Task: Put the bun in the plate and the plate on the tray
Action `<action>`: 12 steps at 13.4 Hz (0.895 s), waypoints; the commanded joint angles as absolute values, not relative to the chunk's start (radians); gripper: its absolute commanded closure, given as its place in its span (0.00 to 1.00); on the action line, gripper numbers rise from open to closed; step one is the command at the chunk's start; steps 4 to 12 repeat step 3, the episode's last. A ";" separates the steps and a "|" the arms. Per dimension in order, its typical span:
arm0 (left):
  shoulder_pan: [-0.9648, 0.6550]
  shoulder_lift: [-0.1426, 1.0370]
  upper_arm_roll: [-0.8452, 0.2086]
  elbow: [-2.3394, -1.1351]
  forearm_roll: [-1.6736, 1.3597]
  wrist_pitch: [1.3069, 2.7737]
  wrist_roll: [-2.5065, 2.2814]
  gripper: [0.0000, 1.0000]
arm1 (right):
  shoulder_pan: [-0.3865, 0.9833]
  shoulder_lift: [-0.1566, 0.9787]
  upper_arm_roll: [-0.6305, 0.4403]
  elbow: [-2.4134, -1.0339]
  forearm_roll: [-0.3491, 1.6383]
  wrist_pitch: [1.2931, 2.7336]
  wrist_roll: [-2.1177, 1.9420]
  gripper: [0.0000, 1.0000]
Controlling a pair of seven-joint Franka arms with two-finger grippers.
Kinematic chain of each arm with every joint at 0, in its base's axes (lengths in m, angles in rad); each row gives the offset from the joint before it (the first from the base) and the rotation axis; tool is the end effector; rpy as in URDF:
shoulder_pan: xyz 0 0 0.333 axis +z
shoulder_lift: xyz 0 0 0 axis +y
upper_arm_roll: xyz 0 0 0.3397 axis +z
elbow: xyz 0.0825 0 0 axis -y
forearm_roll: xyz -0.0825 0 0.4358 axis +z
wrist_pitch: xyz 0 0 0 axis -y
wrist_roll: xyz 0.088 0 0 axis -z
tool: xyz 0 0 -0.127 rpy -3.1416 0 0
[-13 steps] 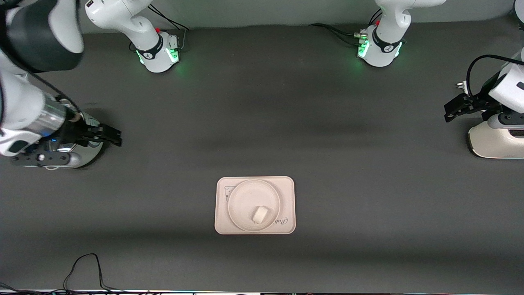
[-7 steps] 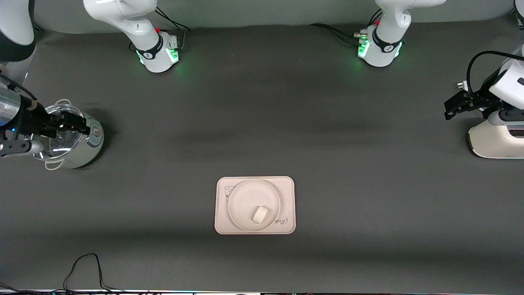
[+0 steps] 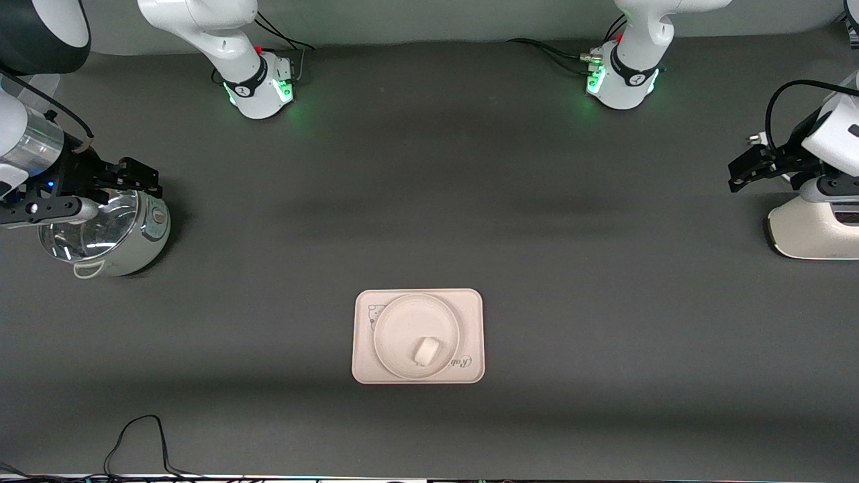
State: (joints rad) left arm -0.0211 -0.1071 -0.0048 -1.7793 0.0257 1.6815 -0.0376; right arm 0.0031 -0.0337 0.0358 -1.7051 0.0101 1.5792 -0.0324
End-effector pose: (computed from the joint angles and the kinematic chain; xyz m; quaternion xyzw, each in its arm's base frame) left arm 0.5767 -0.0121 0.5914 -0.9999 -0.0045 -0.0051 0.0129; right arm 0.5883 0.0245 0.5790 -0.9983 -0.0353 0.0461 0.0043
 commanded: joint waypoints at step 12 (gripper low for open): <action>-0.021 -0.103 -0.005 -1.746 0.032 1.660 -0.029 0.00 | 0.005 -0.071 0.043 -1.710 0.012 1.574 -0.048 0.00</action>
